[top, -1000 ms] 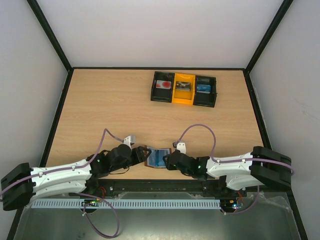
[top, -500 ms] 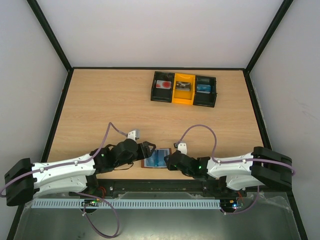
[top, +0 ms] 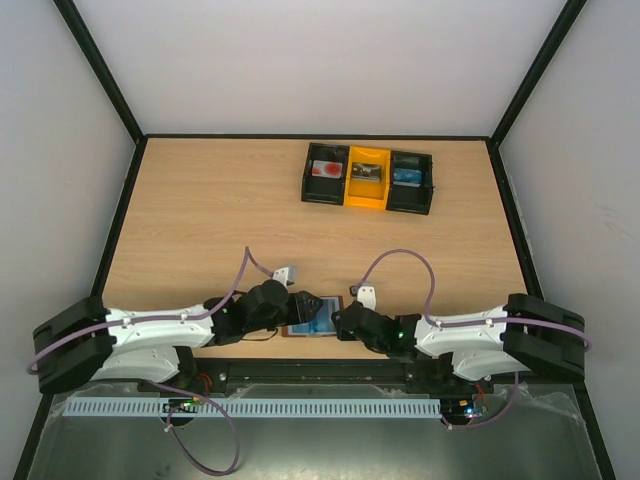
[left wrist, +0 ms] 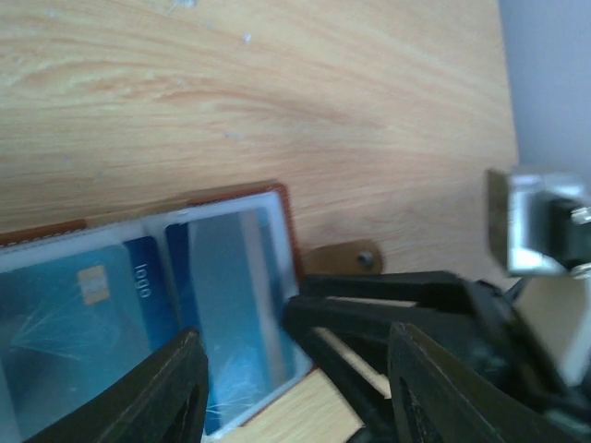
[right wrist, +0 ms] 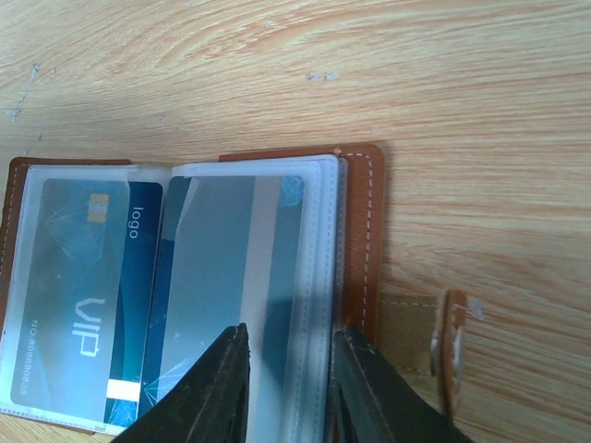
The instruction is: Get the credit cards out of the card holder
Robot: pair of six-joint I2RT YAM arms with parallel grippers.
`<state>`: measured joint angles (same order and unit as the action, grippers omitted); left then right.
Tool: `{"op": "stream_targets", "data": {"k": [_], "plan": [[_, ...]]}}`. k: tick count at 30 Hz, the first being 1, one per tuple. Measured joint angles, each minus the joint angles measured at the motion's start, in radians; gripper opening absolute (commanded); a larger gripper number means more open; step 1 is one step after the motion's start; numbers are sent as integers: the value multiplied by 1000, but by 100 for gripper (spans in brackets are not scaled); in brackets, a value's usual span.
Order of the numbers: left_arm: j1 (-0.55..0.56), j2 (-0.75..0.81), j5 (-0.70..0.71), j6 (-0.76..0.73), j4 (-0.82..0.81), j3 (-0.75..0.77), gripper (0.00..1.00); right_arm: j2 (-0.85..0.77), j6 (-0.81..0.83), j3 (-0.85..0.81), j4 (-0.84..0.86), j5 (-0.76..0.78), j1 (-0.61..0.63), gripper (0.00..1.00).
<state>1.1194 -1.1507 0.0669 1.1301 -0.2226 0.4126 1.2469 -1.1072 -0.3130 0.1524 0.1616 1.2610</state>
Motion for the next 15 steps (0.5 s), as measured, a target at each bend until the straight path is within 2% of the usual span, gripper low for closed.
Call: {"op": "stream_targets", "data": {"k": [2, 8, 15], "plan": [[-14, -35, -21, 5, -37, -23, 47, -7, -2, 6, 0, 1, 0, 24], [-47, -117, -63, 22, -140, -100, 47, -18, -6, 21, 8, 3, 0, 21], [-48, -193, -72, 27, -235, -106, 40, 21, -8, 17, 50, 3, 0, 17]]}}
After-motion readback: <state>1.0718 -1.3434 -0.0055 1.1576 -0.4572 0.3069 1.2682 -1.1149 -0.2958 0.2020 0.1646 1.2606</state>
